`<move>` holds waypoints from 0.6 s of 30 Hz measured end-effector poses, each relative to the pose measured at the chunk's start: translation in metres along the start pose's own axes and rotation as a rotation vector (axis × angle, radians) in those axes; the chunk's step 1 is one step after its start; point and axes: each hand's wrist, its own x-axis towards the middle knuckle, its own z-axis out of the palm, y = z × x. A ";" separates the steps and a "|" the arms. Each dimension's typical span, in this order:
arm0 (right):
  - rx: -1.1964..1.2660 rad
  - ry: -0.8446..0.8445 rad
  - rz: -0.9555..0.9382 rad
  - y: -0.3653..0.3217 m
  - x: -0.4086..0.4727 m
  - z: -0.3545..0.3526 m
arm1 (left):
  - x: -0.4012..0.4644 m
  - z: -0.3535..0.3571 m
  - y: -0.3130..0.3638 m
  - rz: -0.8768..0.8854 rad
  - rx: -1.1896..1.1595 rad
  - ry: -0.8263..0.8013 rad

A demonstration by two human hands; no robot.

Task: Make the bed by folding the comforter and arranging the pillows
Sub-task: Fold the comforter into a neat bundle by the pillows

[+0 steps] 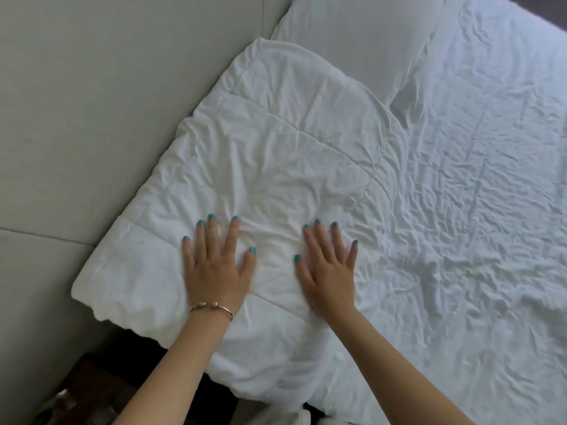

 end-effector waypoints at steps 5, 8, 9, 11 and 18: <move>-0.046 -0.083 -0.518 0.003 -0.068 0.022 | -0.082 0.011 -0.033 -0.229 0.035 -0.100; -0.172 -0.143 -0.628 0.012 -0.096 0.029 | -0.099 0.019 -0.062 -0.419 -0.006 -0.295; -0.188 -0.156 -0.653 0.015 -0.103 0.028 | -0.099 0.019 -0.066 -0.437 -0.016 -0.328; -0.098 -0.108 -0.653 0.015 -0.106 0.018 | -0.096 0.007 -0.059 -0.457 -0.070 -0.269; 0.005 0.126 -0.396 -0.041 0.021 -0.030 | -0.017 -0.036 0.010 -0.442 -0.259 0.212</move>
